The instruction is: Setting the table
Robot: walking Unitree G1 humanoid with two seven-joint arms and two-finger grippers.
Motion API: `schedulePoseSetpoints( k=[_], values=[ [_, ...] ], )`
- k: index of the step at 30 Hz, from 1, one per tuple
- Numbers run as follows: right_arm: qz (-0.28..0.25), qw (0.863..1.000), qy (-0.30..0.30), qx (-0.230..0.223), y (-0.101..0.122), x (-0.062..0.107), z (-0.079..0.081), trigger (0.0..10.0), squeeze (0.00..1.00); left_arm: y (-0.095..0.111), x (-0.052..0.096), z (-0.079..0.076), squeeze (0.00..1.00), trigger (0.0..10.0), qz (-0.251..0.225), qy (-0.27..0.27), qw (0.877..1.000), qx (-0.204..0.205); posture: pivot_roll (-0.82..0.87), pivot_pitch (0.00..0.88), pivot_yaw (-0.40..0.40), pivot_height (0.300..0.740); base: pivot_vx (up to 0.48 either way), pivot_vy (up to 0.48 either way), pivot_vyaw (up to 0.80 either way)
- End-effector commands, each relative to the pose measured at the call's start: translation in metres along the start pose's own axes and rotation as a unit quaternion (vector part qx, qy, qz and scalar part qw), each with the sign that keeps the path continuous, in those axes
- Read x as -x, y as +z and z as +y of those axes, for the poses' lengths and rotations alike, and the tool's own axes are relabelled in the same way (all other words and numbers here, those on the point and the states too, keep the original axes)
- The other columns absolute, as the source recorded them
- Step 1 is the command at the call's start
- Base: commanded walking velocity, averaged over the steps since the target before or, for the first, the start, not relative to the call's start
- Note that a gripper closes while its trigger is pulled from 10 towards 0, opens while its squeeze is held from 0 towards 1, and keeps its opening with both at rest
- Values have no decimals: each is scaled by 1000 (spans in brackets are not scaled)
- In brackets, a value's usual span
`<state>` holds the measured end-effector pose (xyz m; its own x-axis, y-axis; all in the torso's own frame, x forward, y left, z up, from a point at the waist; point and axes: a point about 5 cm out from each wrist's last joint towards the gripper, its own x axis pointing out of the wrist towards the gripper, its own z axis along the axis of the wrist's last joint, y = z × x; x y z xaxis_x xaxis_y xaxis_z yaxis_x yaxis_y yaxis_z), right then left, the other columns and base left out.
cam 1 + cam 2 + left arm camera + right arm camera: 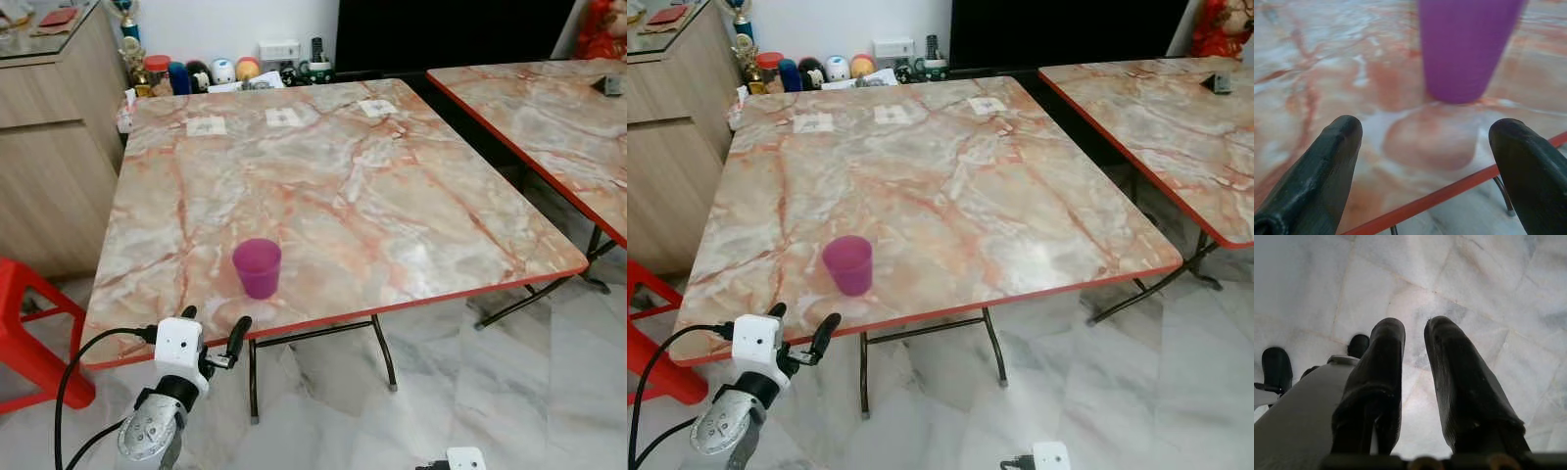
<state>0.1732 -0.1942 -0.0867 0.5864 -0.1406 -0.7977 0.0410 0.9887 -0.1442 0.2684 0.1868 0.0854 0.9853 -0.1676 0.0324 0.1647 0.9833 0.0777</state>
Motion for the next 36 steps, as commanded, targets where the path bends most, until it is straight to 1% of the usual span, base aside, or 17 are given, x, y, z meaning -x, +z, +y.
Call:
schedulePoseSetpoints(
  k=[1,5,6,10,19,23,25,26,29,31,36],
  values=[
    [13,1000,-3,1,-8,2,-2,10000,0,1,-4,-4,0,10000,1,-8,1000,-9,60,97,-19,740,0,0,-781],
    [12,1000,-4,2,-8,1,-3,10000,0,3,-6,-5,0,10000,-3,0,1000,-11,61,101,-20,740,0,0,-781],
    [12,1000,-4,2,-8,1,-3,10000,0,3,-6,-5,0,10000,-4,0,1000,-10,61,101,-20,740,0,0,0],
    [8,1000,0,9,-6,1,-3,10000,0,5,-8,-2,0,10000,-12,32,999,5,62,104,-23,740,0,0,0],
    [9,1000,0,10,-6,1,-3,10000,0,5,-9,-3,0,10000,-9,36,999,4,64,104,-26,740,0,0,0],
    [8,1000,1,10,-6,1,-3,10000,0,4,-16,-9,0,10000,-5,25,1000,9,62,106,-27,740,0,0,0],
    [8,1000,1,10,-6,1,-3,10000,0,3,-18,-10,0,10000,-3,23,1000,9,61,106,-27,740,0,0,0],
    [8,1000,1,11,-6,1,-2,10000,0,2,-22,-10,0,10000,-1,22,1000,6,59,106,-27,740,0,0,0],
    [8,1000,1,11,-5,1,-2,10000,0,2,-26,-9,0,10000,0,23,1000,3,59,106,-27,740,0,0,0],
    [8,1000,1,12,-5,1,-3,10000,0,3,-31,-5,0,10000,0,31,1000,1,53,107,-25,740,0,0,0],
    [8,1000,2,14,-5,1,-3,10000,0,4,-34,-1,0,10000,2,42,999,-2,53,107,-27,740,0,0,0]
  ],
)
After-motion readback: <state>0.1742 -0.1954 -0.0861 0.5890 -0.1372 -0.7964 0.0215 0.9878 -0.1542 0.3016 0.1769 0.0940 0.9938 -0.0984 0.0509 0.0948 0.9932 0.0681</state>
